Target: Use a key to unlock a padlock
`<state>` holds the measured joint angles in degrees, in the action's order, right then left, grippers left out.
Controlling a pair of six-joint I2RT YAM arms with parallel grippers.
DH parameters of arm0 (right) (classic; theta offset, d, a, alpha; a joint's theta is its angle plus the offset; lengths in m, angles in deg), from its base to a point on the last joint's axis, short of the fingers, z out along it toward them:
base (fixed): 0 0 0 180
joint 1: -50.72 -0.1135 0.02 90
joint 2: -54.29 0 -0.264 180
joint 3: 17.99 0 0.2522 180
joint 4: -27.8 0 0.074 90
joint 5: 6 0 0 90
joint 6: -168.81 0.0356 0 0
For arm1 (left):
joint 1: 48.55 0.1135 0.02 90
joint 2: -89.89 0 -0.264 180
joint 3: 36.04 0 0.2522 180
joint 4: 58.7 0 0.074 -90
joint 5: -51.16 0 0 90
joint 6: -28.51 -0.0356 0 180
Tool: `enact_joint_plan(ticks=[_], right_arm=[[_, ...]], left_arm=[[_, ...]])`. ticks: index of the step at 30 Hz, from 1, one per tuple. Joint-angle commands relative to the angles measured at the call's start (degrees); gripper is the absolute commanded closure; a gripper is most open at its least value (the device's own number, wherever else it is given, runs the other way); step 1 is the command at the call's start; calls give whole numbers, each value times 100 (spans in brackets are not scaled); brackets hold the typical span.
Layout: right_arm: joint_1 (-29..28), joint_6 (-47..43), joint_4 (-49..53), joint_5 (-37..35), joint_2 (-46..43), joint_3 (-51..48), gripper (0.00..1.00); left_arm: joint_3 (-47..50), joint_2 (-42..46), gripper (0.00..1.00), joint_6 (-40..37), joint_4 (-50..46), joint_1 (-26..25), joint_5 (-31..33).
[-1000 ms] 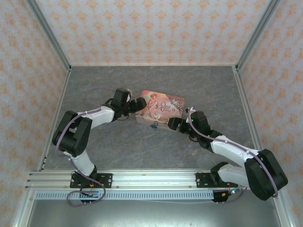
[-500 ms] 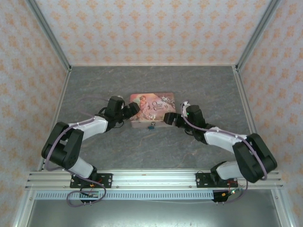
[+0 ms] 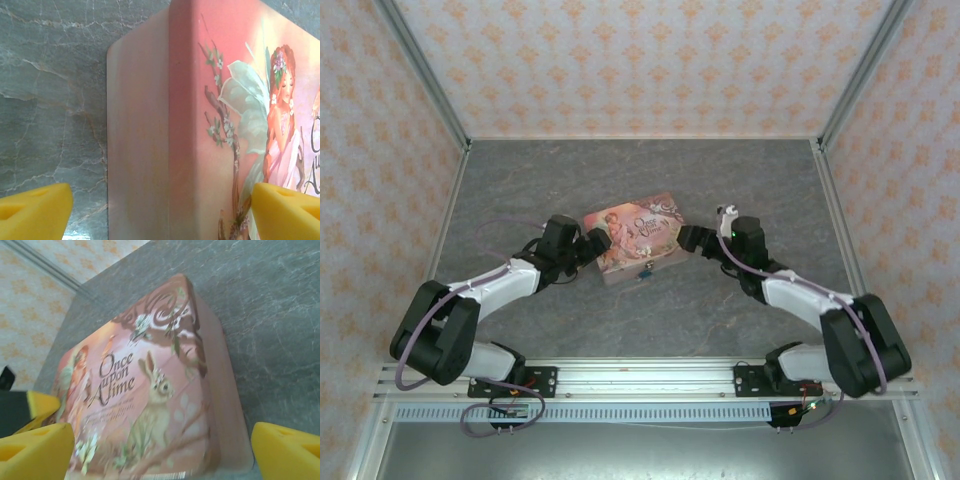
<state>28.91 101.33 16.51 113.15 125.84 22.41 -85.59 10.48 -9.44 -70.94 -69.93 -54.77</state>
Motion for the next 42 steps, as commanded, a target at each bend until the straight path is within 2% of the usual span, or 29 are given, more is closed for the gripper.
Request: enact_joint_plan(ticks=[1,5,9,14,21,27,33,42], right_arm=[[-17,252,-568,430,-425,-556,10],[-394,363,-1072,425,-746,-1076,11],[-985,180,-1442,172,-563,-1169,11],[-1184,286,-2232,-23,277,-1078,12],[-1520,338,-3146,137,1529,-687,18],[-1581,406,-3679,150,2195,-542,20],[-1582,445,-3830,382,2443,-380,24],[-1581,481,-3910,575,2547,-396,37]], left_arm=[[155,-117,9,39,-1124,-108,189],[73,-177,9,42,-1184,-202,222],[21,-258,10,60,-1189,-264,254],[-31,-387,10,90,-1167,-318,261],[-95,-535,10,146,-1140,-403,285],[-128,-583,10,180,-1170,-463,310],[-147,-601,10,179,-1198,-480,352],[-152,-618,10,192,-1198,-493,372]])
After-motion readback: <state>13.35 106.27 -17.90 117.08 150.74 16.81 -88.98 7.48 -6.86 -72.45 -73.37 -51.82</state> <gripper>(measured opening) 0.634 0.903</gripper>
